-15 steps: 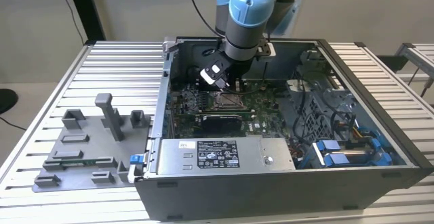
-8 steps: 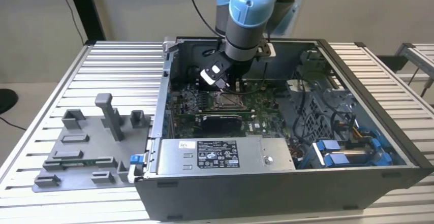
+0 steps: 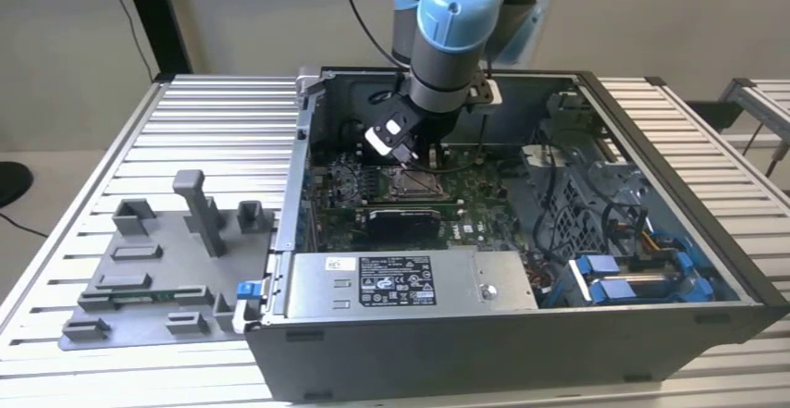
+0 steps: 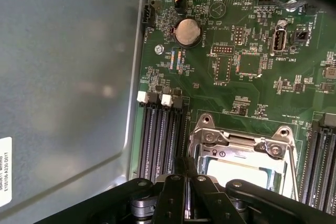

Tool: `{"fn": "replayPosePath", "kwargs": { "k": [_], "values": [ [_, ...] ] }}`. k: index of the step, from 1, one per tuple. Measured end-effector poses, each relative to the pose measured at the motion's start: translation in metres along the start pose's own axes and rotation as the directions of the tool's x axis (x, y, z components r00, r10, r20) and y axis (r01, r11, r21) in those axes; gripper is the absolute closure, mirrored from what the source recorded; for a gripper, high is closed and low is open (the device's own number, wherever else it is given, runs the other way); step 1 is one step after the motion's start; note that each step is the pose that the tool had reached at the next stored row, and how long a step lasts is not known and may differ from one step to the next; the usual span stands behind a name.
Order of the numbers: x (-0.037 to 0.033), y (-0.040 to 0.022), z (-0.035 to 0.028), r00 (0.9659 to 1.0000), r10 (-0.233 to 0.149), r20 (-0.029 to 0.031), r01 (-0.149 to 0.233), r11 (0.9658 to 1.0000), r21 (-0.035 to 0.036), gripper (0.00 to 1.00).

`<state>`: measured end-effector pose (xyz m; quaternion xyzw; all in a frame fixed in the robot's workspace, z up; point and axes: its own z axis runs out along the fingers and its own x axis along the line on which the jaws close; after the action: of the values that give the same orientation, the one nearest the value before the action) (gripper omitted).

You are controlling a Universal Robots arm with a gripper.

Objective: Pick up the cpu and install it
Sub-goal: 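Install the first cpu locking lever, then install the second cpu locking lever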

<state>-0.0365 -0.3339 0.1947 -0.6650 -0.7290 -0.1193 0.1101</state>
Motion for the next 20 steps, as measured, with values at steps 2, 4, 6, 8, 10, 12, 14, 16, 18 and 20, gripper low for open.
{"fn": "replayPosePath", "kwargs": {
  "k": [2, 4, 6, 8, 10, 12, 14, 16, 18, 20],
  "values": [
    [-0.0002, 0.0002, 0.0005, 1.0, 0.0, 0.0002, 0.0, 1.0, 0.0001, 1.0],
    [-0.0004, 0.0003, 0.001, 1.0, 0.0, 0.0004, 0.0, 1.0, 0.0003, 1.0],
    [-0.0006, 0.0004, 0.0014, 1.0, 0.0, 0.0007, 0.0, 1.0, 0.0003, 1.0],
    [-0.0007, 0.0005, 0.0017, 1.0, 0.0, 0.0004, 0.0, 1.0, 0.0002, 1.0],
    [-0.0007, 0.0006, 0.0019, 1.0, 0.0, 0.0003, 0.0, 1.0, 0.0001, 1.0],
    [-0.0009, 0.0007, 0.0023, 1.0, 0.0, 0.0005, 0.0, 1.0, 0.0002, 1.0],
    [-0.0009, 0.0011, 0.0032, 1.0, 0.0, -0.001, 0.0, 1.0, -0.0008, 1.0],
    [-0.0012, 0.0012, 0.0033, 1.0, 0.0, -0.0001, 0.0, 1.0, 0.0002, 1.0],
    [-0.0007, 0.0019, 0.0035, 1.0, 0.0, -0.0001, 0.0, 1.0, 0.0003, 1.0],
    [0.0003, 0.0033, 0.0039, 1.0, 0.0, -0.002, 0.0, 1.0, -0.0007, 1.0]
  ]
}}
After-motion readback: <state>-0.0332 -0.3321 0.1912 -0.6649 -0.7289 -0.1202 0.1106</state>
